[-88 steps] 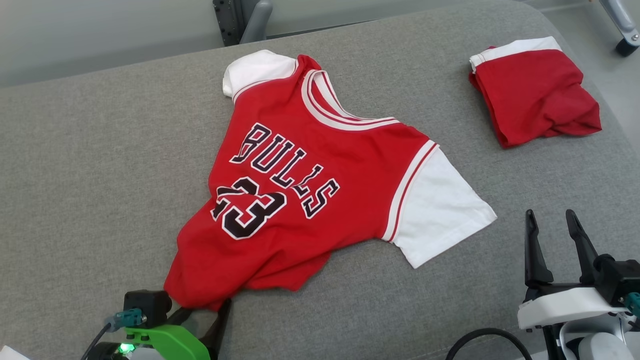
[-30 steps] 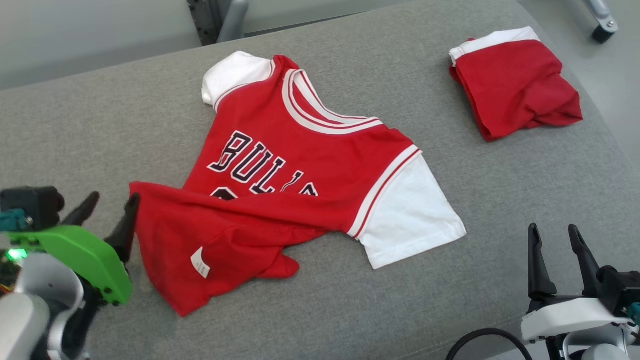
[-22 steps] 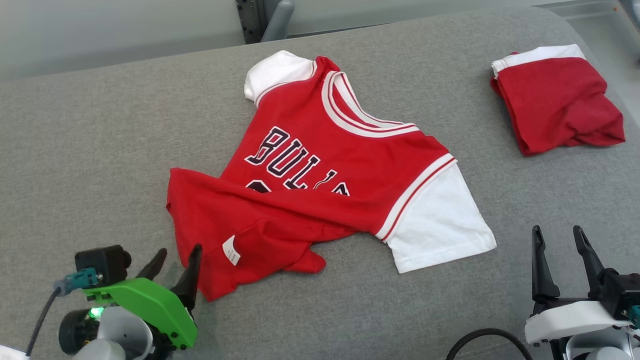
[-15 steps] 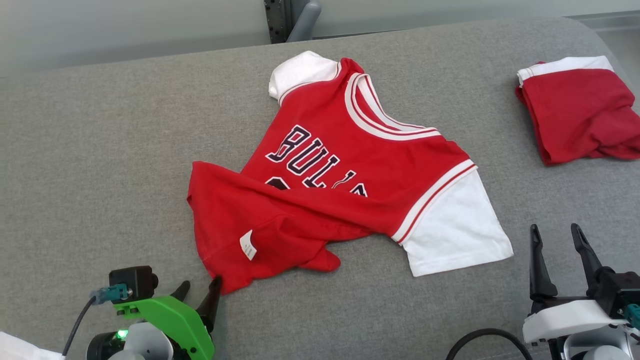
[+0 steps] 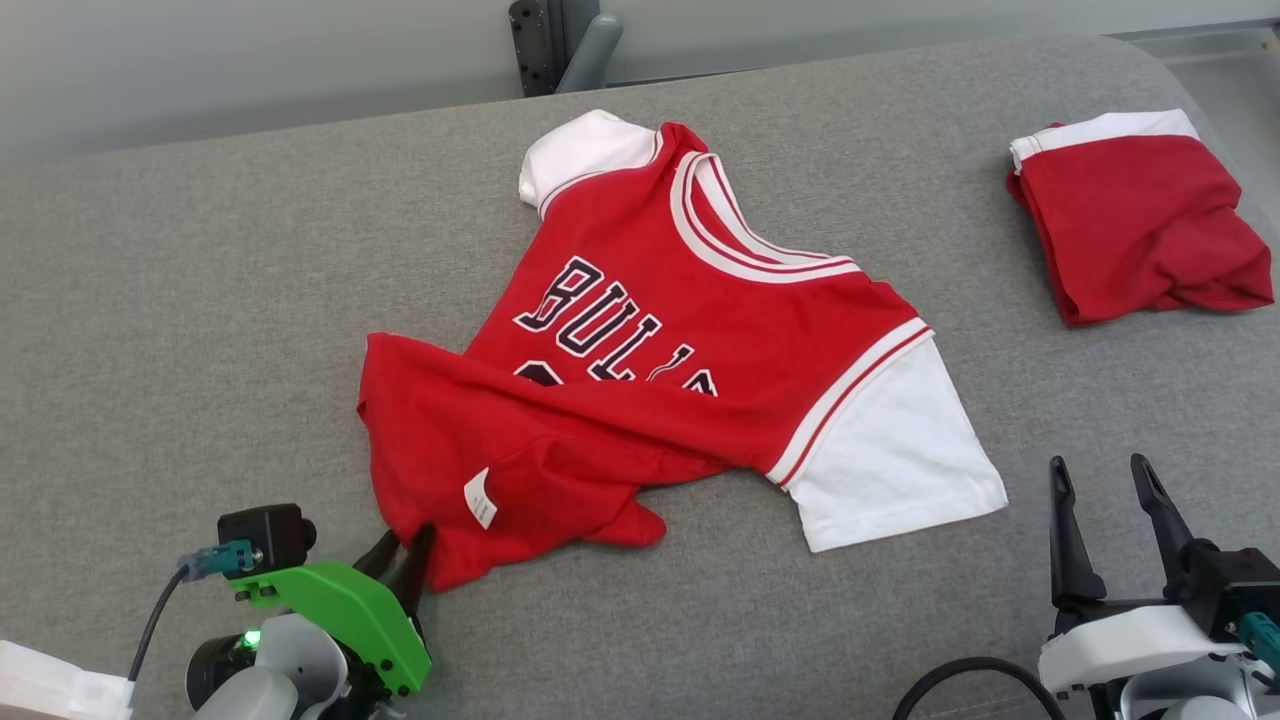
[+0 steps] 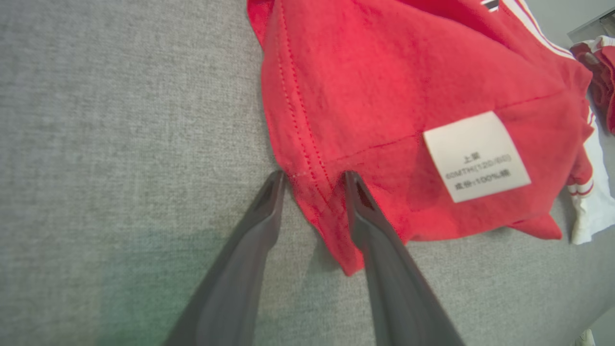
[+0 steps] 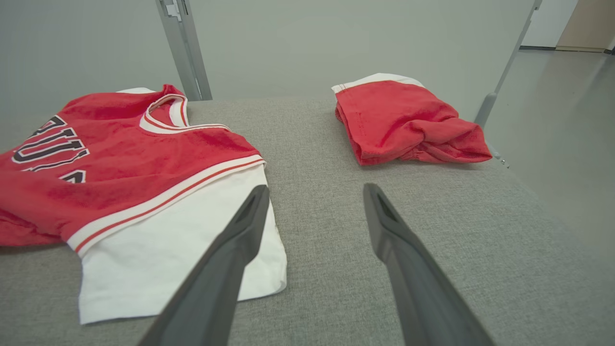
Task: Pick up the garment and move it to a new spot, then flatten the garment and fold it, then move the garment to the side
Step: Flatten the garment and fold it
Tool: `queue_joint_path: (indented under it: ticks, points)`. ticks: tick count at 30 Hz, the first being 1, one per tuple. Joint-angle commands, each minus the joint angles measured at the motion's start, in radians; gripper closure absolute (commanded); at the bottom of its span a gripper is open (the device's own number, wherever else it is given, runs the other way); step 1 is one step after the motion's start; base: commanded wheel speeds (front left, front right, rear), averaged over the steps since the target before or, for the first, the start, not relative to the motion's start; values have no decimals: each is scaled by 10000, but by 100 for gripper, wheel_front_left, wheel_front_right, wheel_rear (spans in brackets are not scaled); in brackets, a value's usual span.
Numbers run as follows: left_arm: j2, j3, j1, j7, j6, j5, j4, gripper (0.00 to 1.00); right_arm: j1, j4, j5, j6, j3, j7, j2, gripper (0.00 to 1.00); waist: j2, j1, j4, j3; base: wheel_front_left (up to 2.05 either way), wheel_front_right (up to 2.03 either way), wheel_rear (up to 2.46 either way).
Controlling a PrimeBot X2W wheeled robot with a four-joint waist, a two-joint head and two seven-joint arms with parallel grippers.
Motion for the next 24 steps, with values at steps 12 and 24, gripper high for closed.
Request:
queue_joint_path:
  ticks: [12,24]
  points:
    - [381,2,51,-232,31,300,-341,100,180,124,167,-15,2,-26,-29,0,114,0,-169,-170,0,0,0]
    - [2409,779,462,-581,881,1160,-3731,100,351,125,194,-15,-117,-26,-28,0,114,0,139,-376,0,0,0]
